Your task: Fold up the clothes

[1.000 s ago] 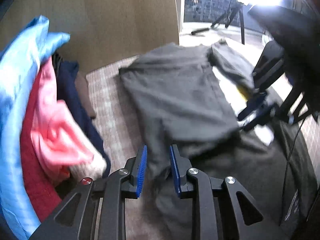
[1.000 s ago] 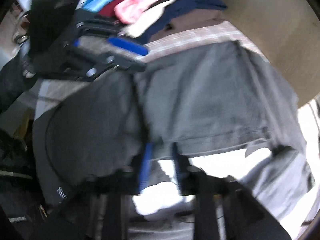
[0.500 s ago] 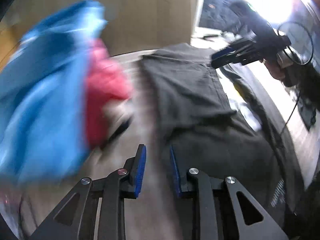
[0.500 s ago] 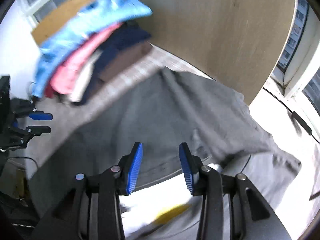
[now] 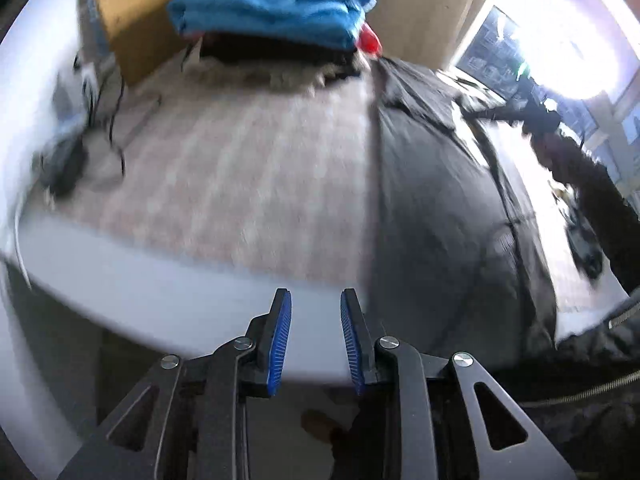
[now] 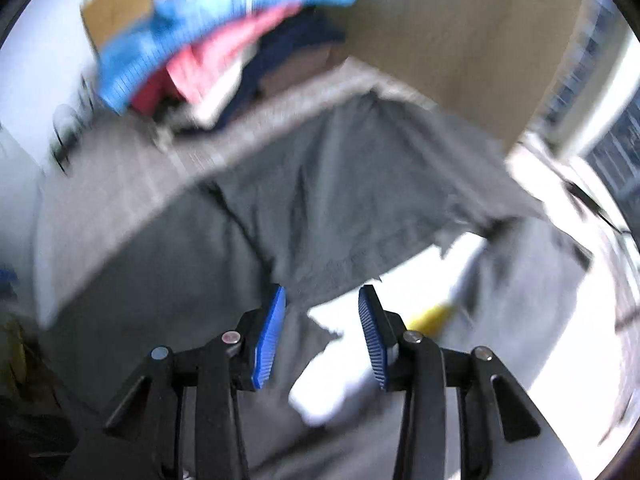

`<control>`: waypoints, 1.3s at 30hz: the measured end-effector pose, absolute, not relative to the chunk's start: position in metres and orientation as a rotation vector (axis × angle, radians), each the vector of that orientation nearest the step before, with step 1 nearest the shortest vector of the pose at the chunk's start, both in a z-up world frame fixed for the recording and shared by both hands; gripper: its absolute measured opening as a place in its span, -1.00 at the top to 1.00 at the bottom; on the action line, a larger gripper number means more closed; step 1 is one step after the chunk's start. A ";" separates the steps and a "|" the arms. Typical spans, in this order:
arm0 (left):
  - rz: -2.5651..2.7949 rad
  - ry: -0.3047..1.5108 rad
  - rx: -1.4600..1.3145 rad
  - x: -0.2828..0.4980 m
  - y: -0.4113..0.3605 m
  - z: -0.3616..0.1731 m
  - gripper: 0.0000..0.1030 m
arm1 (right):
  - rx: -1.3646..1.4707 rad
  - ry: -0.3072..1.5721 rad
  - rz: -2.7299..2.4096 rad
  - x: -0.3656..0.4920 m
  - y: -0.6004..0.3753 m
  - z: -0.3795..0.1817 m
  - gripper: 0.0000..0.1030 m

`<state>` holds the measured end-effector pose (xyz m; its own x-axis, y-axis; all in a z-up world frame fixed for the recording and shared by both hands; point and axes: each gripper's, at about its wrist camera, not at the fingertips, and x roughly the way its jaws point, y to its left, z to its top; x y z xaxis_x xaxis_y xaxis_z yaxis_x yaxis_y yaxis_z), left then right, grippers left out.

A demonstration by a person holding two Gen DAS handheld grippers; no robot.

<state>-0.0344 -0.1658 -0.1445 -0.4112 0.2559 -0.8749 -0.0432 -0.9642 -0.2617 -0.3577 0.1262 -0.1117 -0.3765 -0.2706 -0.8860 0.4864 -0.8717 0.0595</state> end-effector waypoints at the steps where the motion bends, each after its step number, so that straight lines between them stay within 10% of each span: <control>1: 2.454 -0.301 -1.590 -0.023 -0.162 -0.151 0.45 | 1.366 0.205 -2.295 -0.341 0.138 -0.091 0.26; 7: 2.305 -0.330 -1.560 0.016 -0.147 -0.189 0.44 | 1.246 -0.168 -2.407 -0.246 0.176 -0.005 0.03; 14: 2.216 -0.268 -1.536 0.011 -0.130 -0.224 0.41 | 1.334 0.024 -2.497 -0.167 0.175 0.008 0.02; 25: 2.230 -0.257 -1.426 0.009 -0.118 -0.219 0.41 | 1.681 0.316 -2.201 -0.060 0.111 -0.157 0.23; 39: 2.337 -0.257 -1.324 0.017 -0.118 -0.201 1.00 | 1.387 0.137 -2.518 -0.313 0.042 -0.042 -0.09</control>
<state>0.0173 -0.1178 -0.2008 -0.4453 0.4603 -0.7680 -0.2824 -0.8862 -0.3674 -0.3134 0.0416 -0.0419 -0.5092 -0.1831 -0.8410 0.2731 -0.9610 0.0440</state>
